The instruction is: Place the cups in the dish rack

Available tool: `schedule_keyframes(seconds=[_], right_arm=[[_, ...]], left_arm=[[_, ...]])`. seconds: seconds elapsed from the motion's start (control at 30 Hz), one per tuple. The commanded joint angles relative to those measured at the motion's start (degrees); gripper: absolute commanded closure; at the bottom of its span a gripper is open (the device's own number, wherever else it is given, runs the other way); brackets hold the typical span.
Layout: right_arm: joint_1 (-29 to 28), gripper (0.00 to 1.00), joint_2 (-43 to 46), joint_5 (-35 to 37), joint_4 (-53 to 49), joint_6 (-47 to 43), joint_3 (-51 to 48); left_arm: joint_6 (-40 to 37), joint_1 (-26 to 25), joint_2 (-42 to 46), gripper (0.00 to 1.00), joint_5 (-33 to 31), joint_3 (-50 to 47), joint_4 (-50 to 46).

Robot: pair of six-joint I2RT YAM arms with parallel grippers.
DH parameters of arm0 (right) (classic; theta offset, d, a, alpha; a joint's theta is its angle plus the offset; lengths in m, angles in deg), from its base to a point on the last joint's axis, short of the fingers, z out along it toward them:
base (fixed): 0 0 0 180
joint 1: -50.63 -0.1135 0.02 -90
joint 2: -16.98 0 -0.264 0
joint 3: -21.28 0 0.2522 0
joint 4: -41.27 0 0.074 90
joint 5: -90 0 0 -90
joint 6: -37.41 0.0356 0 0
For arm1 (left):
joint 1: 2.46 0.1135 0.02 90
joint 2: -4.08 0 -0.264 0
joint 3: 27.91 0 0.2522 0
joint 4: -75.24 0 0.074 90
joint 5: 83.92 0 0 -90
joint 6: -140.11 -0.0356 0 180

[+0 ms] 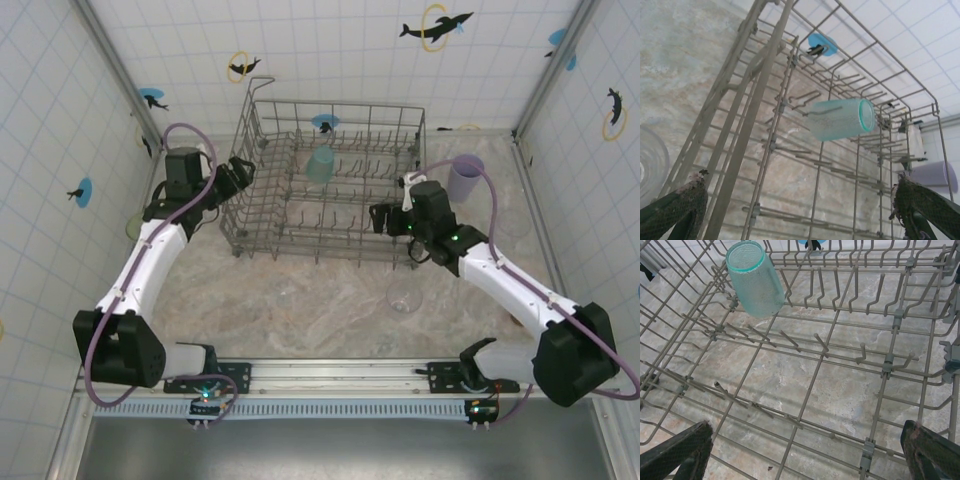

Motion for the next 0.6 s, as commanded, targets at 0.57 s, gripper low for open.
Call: schedule_keyframes(seconds=[0.57], right_arm=[[1.5,0.00,3.8,-0.4,1.1,0.8,-2.2]], left_arm=[[-1.4,-8.6,-1.9,0.02,-16.0,5.9,-5.5]])
